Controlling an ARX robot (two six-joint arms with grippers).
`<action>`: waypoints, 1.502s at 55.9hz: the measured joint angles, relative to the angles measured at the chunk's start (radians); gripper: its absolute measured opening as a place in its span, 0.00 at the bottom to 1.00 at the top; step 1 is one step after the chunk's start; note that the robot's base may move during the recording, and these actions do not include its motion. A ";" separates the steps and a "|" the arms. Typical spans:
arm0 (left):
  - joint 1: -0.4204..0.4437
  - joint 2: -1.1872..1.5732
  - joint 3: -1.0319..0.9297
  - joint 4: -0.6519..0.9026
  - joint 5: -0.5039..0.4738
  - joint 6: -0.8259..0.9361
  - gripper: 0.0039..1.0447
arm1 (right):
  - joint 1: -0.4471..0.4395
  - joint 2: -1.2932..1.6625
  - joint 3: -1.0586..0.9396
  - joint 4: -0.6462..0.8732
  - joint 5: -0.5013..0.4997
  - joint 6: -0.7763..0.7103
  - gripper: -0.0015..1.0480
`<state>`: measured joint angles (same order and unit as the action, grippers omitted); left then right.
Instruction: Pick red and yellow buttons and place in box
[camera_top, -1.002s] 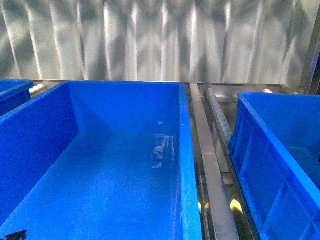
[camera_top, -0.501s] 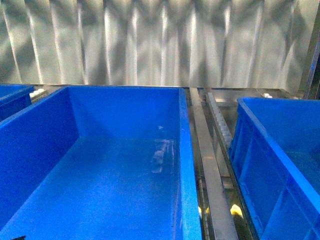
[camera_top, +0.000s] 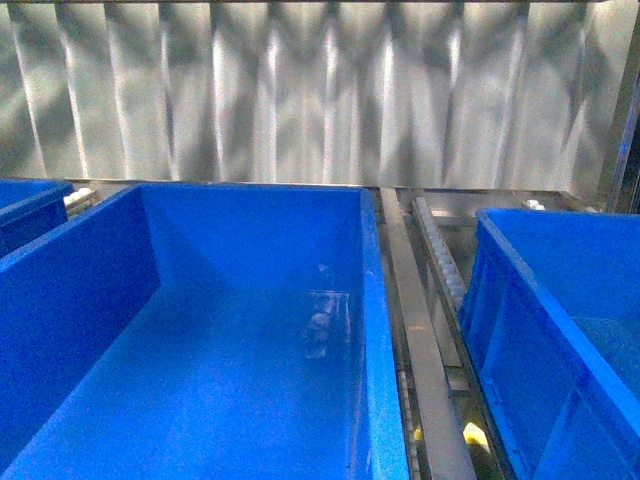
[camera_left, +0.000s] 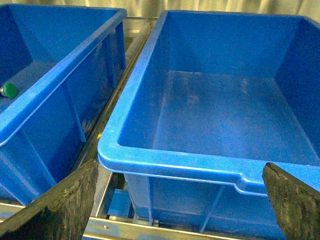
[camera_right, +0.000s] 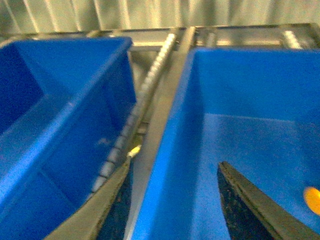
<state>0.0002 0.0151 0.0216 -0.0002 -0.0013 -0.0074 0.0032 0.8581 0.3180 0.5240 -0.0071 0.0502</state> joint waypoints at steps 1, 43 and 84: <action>0.000 0.000 0.000 0.000 0.000 0.000 0.93 | -0.003 -0.029 -0.022 -0.015 0.009 -0.006 0.43; 0.000 0.000 0.000 0.000 0.001 0.000 0.93 | -0.004 -0.794 -0.258 -0.536 0.008 -0.044 0.03; 0.000 0.000 0.000 0.000 0.001 0.000 0.93 | -0.004 -0.853 -0.290 -0.525 0.009 -0.046 0.15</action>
<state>0.0002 0.0151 0.0216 -0.0002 -0.0006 -0.0074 -0.0006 0.0055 0.0280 -0.0013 0.0021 0.0040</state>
